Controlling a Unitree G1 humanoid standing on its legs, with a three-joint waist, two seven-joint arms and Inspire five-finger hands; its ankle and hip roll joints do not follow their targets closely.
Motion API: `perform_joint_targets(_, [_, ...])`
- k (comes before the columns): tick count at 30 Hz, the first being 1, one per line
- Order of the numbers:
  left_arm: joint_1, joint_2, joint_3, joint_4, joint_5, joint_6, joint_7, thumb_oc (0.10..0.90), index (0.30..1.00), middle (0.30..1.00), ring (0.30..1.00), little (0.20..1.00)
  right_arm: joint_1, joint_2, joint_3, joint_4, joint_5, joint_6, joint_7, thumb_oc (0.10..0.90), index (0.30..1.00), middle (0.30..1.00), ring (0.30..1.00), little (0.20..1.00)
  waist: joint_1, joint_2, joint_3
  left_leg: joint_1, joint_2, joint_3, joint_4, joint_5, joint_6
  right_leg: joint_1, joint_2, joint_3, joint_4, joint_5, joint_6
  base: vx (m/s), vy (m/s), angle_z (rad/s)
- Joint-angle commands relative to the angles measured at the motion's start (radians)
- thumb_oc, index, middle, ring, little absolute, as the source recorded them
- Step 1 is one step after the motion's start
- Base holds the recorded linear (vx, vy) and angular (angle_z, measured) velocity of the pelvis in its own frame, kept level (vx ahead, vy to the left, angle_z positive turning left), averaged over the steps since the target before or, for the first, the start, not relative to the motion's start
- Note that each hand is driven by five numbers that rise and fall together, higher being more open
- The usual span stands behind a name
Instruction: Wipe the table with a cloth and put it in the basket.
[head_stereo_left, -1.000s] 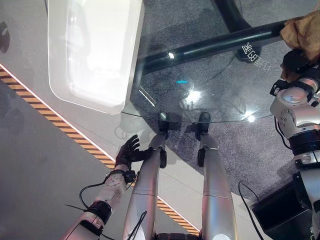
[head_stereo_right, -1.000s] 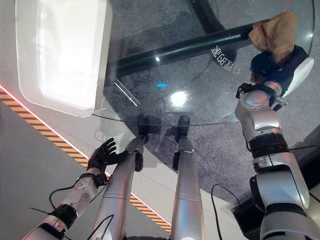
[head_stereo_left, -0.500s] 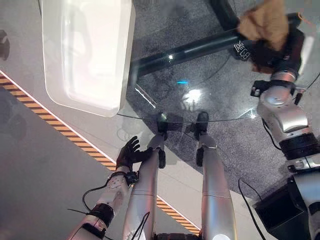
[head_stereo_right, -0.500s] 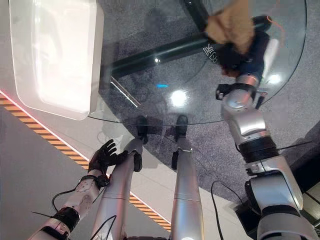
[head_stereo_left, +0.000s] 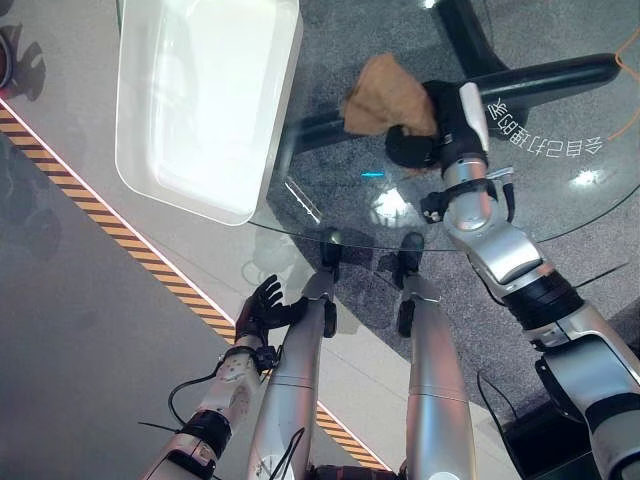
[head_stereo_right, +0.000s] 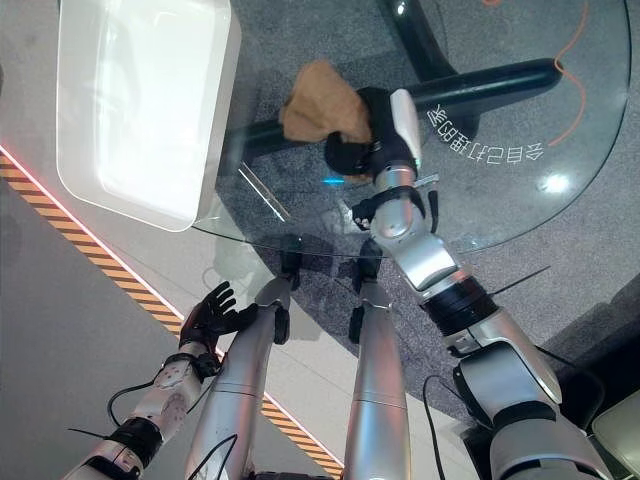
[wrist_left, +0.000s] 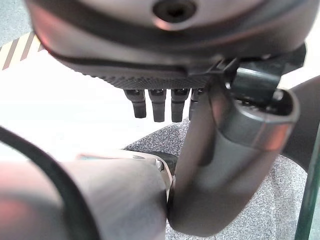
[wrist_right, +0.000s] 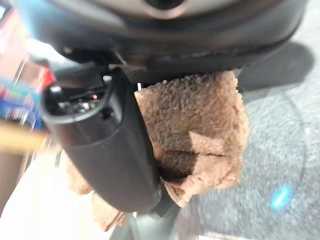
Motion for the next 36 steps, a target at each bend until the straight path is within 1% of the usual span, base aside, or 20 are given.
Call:
perform_joint_targets(1, [0.121, -0.039, -0.038, 0.033, 0.041, 0.005, -0.004, 0.8, 0.9, 0.9, 0.9, 0.9, 0.013, 0.002, 0.041, -0.07, -0.033, 0.013, 0.05, 0.1, 0.3, 0.3, 0.3, 0.2, 0.012, 0.055, -0.016, 0.026, -0.056, 0.009, 0.019, -0.081, 0.025, 0.018, 0.052, -0.048, -0.062, 0.021, 0.005, 0.04, 0.015, 0.07])
perform_joint_targets(3, [0.117, -0.038, -0.038, 0.033, 0.038, 0.003, -0.004, 0.8, 0.9, 0.9, 0.9, 0.9, 0.02, 0.011, 0.057, -0.049, -0.034, 0.027, 0.057, 0.1, 0.3, 0.3, 0.3, 0.2, 0.014, 0.055, -0.016, 0.024, -0.057, 0.007, 0.02, -0.081, 0.024, 0.015, 0.051, -0.049, -0.059, 0.022, 0.006, 0.0, 0.01, 0.09])
perform_joint_targets(6, [0.115, -0.036, -0.041, 0.033, 0.042, 0.002, 0.001, 0.8, 0.9, 0.9, 0.9, 0.9, 0.024, 0.004, 0.074, -0.028, -0.039, 0.025, 0.085, 0.1, 0.3, 0.3, 0.3, 0.2, 0.016, 0.054, -0.016, 0.022, -0.058, 0.004, 0.018, -0.079, 0.024, 0.015, 0.048, -0.051, -0.063, 0.024, 0.008, 0.0, 0.001, 0.05])
perform_joint_targets(7, [0.114, -0.034, -0.043, 0.034, 0.04, 0.002, 0.004, 0.8, 0.9, 0.9, 0.9, 0.9, 0.026, 0.003, 0.08, -0.022, -0.047, 0.019, 0.112, 0.1, 0.3, 0.3, 0.3, 0.2, 0.016, 0.053, -0.016, 0.022, -0.058, 0.003, 0.017, -0.078, 0.024, 0.015, 0.049, -0.051, -0.064, 0.026, 0.009, 0.0, 0.0, 0.0])
perform_joint_targets(8, [0.113, -0.03, -0.042, 0.038, 0.04, 0.0, 0.001, 0.8, 0.9, 0.9, 0.9, 0.9, 0.025, -0.002, 0.093, -0.021, -0.063, 0.005, 0.161, 0.1, 0.3, 0.3, 0.3, 0.2, 0.017, 0.051, -0.016, 0.022, -0.059, 0.001, 0.016, -0.077, 0.024, 0.017, 0.048, -0.053, -0.066, 0.027, 0.01, 0.0, 0.0, 0.0])
perform_joint_targets(9, [0.113, -0.03, -0.041, 0.038, 0.04, 0.0, 0.001, 0.8, 0.9, 0.9, 0.9, 0.9, 0.024, -0.003, 0.095, -0.023, -0.064, 0.005, 0.167, 0.1, 0.3, 0.3, 0.3, 0.2, 0.016, 0.05, -0.016, 0.022, -0.059, 0.001, 0.016, -0.077, 0.024, 0.017, 0.048, -0.053, -0.067, 0.027, 0.01, 0.0, 0.0, 0.0])
perform_joint_targets(10, [0.108, -0.026, -0.041, 0.036, 0.04, 0.004, 0.002, 0.8, 0.9, 0.9, 0.9, 0.9, 0.019, -0.012, 0.113, -0.036, -0.06, -0.011, 0.219, 0.1, 0.3, 0.3, 0.3, 0.2, 0.016, 0.048, -0.016, 0.025, -0.059, 0.0, 0.012, -0.075, 0.024, 0.019, 0.049, -0.055, -0.07, 0.029, 0.011, 0.0, 0.0, 0.0])
perform_joint_targets(11, [0.107, -0.025, -0.041, 0.036, 0.039, 0.005, 0.002, 0.8, 0.9, 0.9, 0.9, 0.9, 0.018, -0.015, 0.118, -0.041, -0.055, -0.018, 0.232, 0.1, 0.3, 0.3, 0.3, 0.2, 0.016, 0.047, -0.016, 0.025, -0.059, 0.0, 0.011, -0.075, 0.024, 0.019, 0.049, -0.055, -0.071, 0.029, 0.012, -0.05, -0.029, 0.0])
perform_joint_targets(12, [0.083, -0.021, -0.032, 0.037, 0.037, 0.007, -0.001, 0.8, 0.9, 0.9, 0.9, 0.9, -0.006, -0.026, 0.129, -0.055, -0.049, -0.032, 0.265, 0.1, 0.3, 0.3, 0.3, 0.2, 0.014, 0.043, -0.016, -0.012, -0.059, 0.005, 0.006, -0.044, 0.028, -0.014, 0.046, -0.061, -0.083, 0.06, 0.006, -0.05, -0.023, 0.01])
perform_joint_targets(14, [0.08, -0.013, -0.033, 0.035, 0.033, 0.013, -0.006, 0.8, 0.9, 0.9, 0.9, 0.9, -0.01, -0.037, 0.149, -0.077, -0.052, -0.053, 0.311, 0.1, 0.3, 0.3, 0.3, 0.2, 0.015, 0.04, -0.016, -0.01, -0.06, 0.004, 0.006, -0.041, 0.026, -0.011, 0.046, -0.064, -0.086, 0.062, 0.007, -0.03, -0.015, 0.01])
perform_joint_targets(15, [0.077, -0.009, -0.034, 0.032, 0.032, 0.018, -0.007, 0.8, 0.9, 0.9, 0.9, 0.9, -0.012, -0.044, 0.158, -0.087, -0.052, -0.059, 0.323, 0.1, 0.3, 0.3, 0.3, 0.2, 0.015, 0.039, -0.016, -0.009, -0.06, 0.003, 0.006, -0.04, 0.025, -0.009, 0.045, -0.065, -0.086, 0.063, 0.008, 0.04, -0.021, 0.05])
perform_joint_targets(16, [0.097, -0.009, -0.043, 0.032, 0.032, 0.019, -0.007, 0.8, 0.9, 0.9, 0.9, 0.9, 0.009, -0.041, 0.162, -0.089, -0.053, -0.061, 0.324, 0.1, 0.3, 0.3, 0.3, 0.2, 0.016, 0.04, -0.016, 0.027, -0.06, -0.001, 0.011, -0.069, 0.02, 0.023, 0.047, -0.06, -0.075, 0.035, 0.015, 0.04, -0.019, 0.05])
perform_joint_targets(17, [0.095, -0.005, -0.046, 0.031, 0.029, 0.021, -0.007, 0.8, 0.9, 0.9, 0.9, 0.9, 0.007, -0.049, 0.17, -0.096, -0.059, -0.071, 0.325, 0.1, 0.3, 0.3, 0.3, 0.2, 0.016, 0.038, -0.016, 0.026, -0.059, -0.002, 0.013, -0.069, 0.02, 0.022, 0.047, -0.061, -0.074, 0.035, 0.015, 0.04, -0.018, 0.06])
perform_joint_targets(20, [0.09, -0.001, -0.052, 0.031, 0.021, 0.022, -0.006, 0.8, 0.9, 0.9, 0.9, 0.9, 0.003, -0.065, 0.177, -0.106, -0.072, -0.074, 0.26, 0.1, 0.3, 0.3, 0.3, 0.2, 0.013, 0.037, -0.016, 0.022, -0.059, -0.003, 0.015, -0.069, 0.02, 0.017, 0.047, -0.06, -0.07, 0.036, 0.016, -0.01, -0.015, 0.06])
perform_joint_targets(23, [0.094, -0.003, -0.052, 0.033, 0.022, 0.02, -0.002, 0.8, 0.9, 0.9, 0.9, 0.9, 0.005, -0.069, 0.16, -0.093, -0.056, -0.088, 0.193, 0.1, 0.3, 0.3, 0.3, 0.2, 0.012, 0.036, -0.016, 0.023, -0.056, -0.005, 0.016, -0.072, 0.021, 0.017, 0.049, -0.058, -0.067, 0.035, 0.017, 0.0, -0.008, 0.04])
perform_joint_targets(25, [0.095, -0.003, -0.051, 0.034, 0.023, 0.019, -0.002, 0.8, 0.9, 0.9, 0.9, 0.9, 0.005, -0.069, 0.158, -0.092, -0.055, -0.09, 0.184, 0.1, 0.3, 0.3, 0.3, 0.2, 0.012, 0.036, -0.016, 0.023, -0.056, -0.005, 0.016, -0.072, 0.021, 0.017, 0.049, -0.058, -0.067, 0.035, 0.017, 0.0, 0.0, 0.0])
perform_joint_targets(27, [0.097, -0.006, -0.053, 0.038, 0.023, 0.011, 0.005, 0.8, 0.9, 0.9, 0.9, 0.9, 0.002, -0.073, 0.125, -0.077, -0.055, -0.096, 0.132, 0.1, 0.3, 0.3, 0.3, 0.2, 0.009, 0.035, -0.016, 0.022, -0.054, -0.004, 0.015, -0.073, 0.023, 0.015, 0.05, -0.055, -0.067, 0.037, 0.018, 0.0, 0.0, 0.0])
perform_joint_targets(28, [0.098, -0.006, -0.053, 0.037, 0.023, 0.011, 0.005, 0.8, 0.9, 0.9, 0.9, 0.9, 0.002, -0.075, 0.119, -0.077, -0.056, -0.095, 0.126, 0.1, 0.3, 0.3, 0.3, 0.2, 0.009, 0.035, -0.016, 0.023, -0.054, -0.004, 0.015, -0.073, 0.023, 0.015, 0.05, -0.055, -0.067, 0.037, 0.018, 0.0, 0.0, 0.0])
perform_joint_targets(32, [0.103, 0.0, -0.051, 0.024, 0.016, 0.019, 0.006, 0.8, 0.9, 0.9, 0.9, 0.9, -0.006, -0.098, 0.064, -0.071, -0.063, -0.091, 0.048, 0.1, 0.3, 0.3, 0.3, 0.2, 0.007, 0.039, -0.016, 0.023, -0.052, -0.003, 0.019, -0.077, 0.027, 0.011, 0.048, -0.053, -0.059, 0.038, 0.02, 0.0, 0.0, 0.0])
perform_joint_targets(36, [0.104, -0.002, -0.057, 0.035, 0.012, 0.019, 0.006, 0.8, 0.9, 0.9, 0.9, 0.9, -0.062, -0.116, 0.014, -0.006, -0.049, -0.094, -0.088, 0.1, 0.3, 0.3, 0.3, 0.2, 0.01, 0.044, -0.016, 0.023, -0.054, -0.006, 0.025, -0.083, 0.029, 0.01, 0.048, -0.05, -0.055, 0.04, 0.02, 0.0, 0.0, 0.0])
